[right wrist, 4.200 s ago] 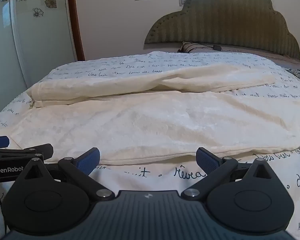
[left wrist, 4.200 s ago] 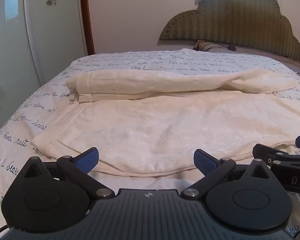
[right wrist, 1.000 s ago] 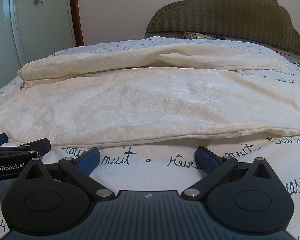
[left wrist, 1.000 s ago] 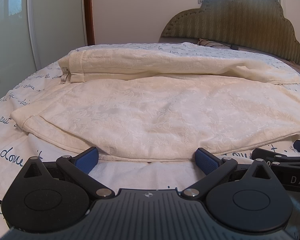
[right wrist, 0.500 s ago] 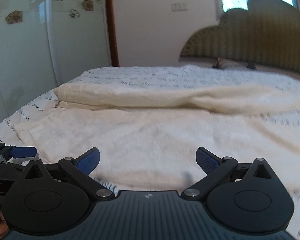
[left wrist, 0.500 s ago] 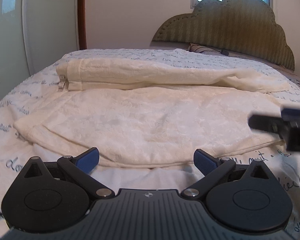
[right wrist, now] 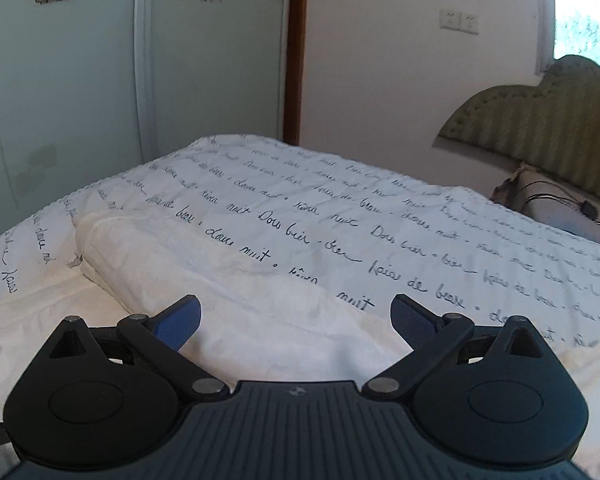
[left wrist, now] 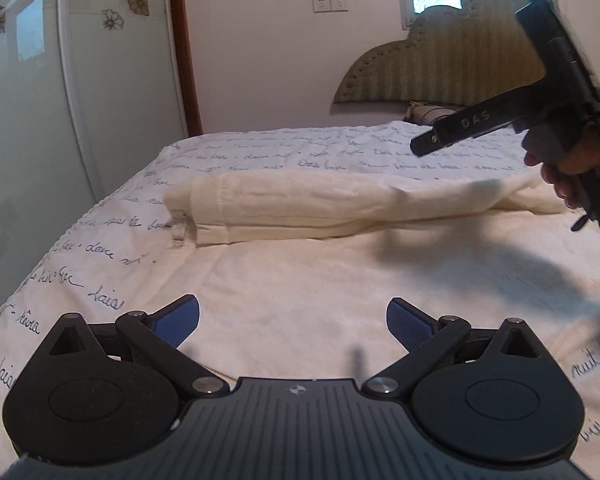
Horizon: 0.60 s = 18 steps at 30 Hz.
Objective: Fold towel
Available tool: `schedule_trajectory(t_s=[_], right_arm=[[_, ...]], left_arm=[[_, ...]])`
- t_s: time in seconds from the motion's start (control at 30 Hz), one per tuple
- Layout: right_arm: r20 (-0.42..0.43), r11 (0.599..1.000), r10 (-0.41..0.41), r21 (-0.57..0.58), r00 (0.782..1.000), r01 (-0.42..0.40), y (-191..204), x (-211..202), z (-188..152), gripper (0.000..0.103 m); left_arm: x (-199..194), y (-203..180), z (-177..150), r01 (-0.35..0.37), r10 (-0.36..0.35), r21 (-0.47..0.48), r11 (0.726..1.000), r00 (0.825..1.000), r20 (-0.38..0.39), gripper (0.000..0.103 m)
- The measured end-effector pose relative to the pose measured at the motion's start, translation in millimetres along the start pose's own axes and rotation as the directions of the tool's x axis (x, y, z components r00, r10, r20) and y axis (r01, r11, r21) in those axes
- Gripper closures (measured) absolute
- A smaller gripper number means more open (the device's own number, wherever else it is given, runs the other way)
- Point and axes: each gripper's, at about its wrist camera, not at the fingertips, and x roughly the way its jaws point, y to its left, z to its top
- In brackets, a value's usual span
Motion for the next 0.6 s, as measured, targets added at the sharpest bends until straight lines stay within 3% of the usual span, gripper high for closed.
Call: schedule_trajectory(t_s=[0.03, 0.17, 0.3, 0.37, 0.53, 0.6], right_arm=[[-0.022, 1.0, 0.016, -0.02, 1.0, -0.017, -2.9, 14.8, 7.0, 0.018], [-0.136, 0.995, 0.061, -0.064, 0.989, -0.07, -12.1, 71.3, 26.9, 0.044], [-0.229, 0.981, 0.157, -0.071, 0.961, -0.178, -16.5, 118.6, 30.9, 0.044], [-0.257, 0.976, 0.167, -0.093, 0.952, -0.197, -14.5, 137.9, 33.0, 0.044], [-0.328, 0.95, 0.293, -0.003, 0.898, -0.311, -25.4, 170.2, 34.8, 0.044], [-0.325, 0.933, 0.351, 0.035, 0.878, -0.359, -29.9, 170.6, 34.1, 0.062]], left_arm=[[2.9, 3.0, 2.8, -0.003, 0.003, -0.005, 1.0, 1.0, -0.002, 0.001], [17.3, 13.6, 12.6, -0.009, 0.008, -0.021, 1.0, 1.0, -0.022, 0.001], [32.2, 19.6, 18.9, -0.024, 0.023, -0.015, 1.0, 0.999, -0.047, 0.001], [38.1, 22.9, 22.2, -0.042, 0.042, -0.007, 0.999, 0.998, -0.046, 0.001], [53.9, 29.2, 40.1, -0.049, 0.049, 0.007, 0.999, 0.998, -0.037, 0.001], [61.0, 33.6, 52.2, -0.026, 0.026, -0.004, 1.0, 0.999, -0.031, 0.001]])
